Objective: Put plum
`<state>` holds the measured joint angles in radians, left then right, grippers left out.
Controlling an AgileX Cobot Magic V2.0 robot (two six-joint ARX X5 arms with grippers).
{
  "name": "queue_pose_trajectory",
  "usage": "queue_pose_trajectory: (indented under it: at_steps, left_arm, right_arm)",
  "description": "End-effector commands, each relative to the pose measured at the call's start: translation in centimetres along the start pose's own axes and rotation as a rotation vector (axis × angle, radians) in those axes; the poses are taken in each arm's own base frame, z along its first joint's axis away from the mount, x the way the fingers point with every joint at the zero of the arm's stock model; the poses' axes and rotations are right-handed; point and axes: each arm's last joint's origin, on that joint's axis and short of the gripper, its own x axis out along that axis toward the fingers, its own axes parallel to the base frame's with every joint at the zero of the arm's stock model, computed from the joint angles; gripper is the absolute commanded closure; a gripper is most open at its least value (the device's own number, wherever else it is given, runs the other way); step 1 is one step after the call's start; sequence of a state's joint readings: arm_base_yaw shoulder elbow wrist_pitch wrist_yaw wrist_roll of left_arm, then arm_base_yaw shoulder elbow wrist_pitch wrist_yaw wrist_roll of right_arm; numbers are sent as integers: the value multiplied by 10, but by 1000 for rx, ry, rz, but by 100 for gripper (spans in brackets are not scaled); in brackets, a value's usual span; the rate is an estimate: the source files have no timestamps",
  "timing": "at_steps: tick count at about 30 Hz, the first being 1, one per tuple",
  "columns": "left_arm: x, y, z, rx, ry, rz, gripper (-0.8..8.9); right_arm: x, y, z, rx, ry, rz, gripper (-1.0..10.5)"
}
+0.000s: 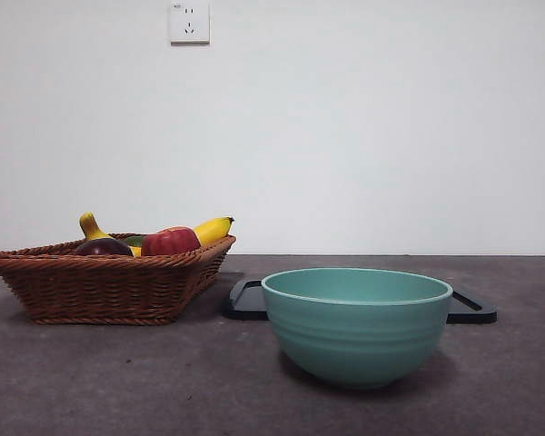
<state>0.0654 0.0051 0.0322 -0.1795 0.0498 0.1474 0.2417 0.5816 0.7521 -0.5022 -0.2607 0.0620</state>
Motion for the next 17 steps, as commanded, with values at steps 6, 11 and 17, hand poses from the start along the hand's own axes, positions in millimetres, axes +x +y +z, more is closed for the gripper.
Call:
queue_pose_trajectory:
  at_steps: [6,11,17]
  left_arm:
    - [2,-1,-7,-4,27,1,806]
    - [2,-1,-7,-4,27,1,806]
    - [2,-1,-7,-4,27,1,806]
  right_arm:
    - [-8,-28,-62,-97,-319,-245,942]
    - [-4,-34,-94,-112,-385,-304,942]
    - [3,-39,-121,-98,-391,-366,942]
